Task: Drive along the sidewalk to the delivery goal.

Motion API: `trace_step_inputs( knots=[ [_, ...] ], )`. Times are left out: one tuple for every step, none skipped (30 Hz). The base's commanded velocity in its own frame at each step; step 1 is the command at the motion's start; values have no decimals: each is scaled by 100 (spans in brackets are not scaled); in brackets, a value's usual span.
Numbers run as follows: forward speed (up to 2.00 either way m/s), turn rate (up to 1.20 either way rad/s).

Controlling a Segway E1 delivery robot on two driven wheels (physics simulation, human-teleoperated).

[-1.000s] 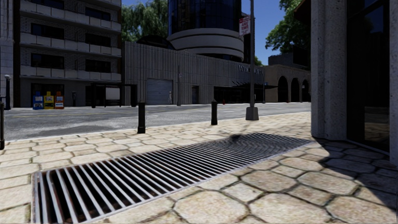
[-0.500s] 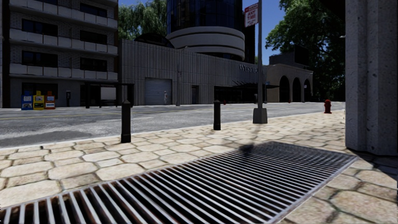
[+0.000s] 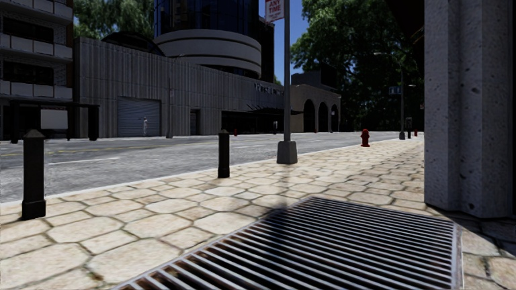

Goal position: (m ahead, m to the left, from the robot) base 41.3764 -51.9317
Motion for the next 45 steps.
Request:
trace_step_inputs(
  knots=[
    [200,-61],
    [200,-61],
    [200,-61],
    [200,-61],
    [200,-61],
    [200,-40],
    [200,-40],
    [200,-3],
    [200,0],
    [200,0],
    [200,0],
    [200,0],
    [200,0],
    [200,-15],
    [200,-38],
    [200,-38],
    [200,-44],
    [200,-47],
    [200,-48],
    [200,-48],
    [200,-48],
    [200,-48],
    [200,-48],
    [200,-48],
    [200,-48],
    [200,-48],
    [200,-48],
    [200,-48],
    [200,-48],
    [200,-48],
    [200,-47],
    [200,-47],
    [200,-31],
    [200,-9],
    [200,0],
    [200,0],
    [200,0],
    [200,0],
    [200,0],
    [200,0],
    [200,-9],
    [200,-35],
    [200,-47],
    [200,-51],
    [200,-51]
  ],
)
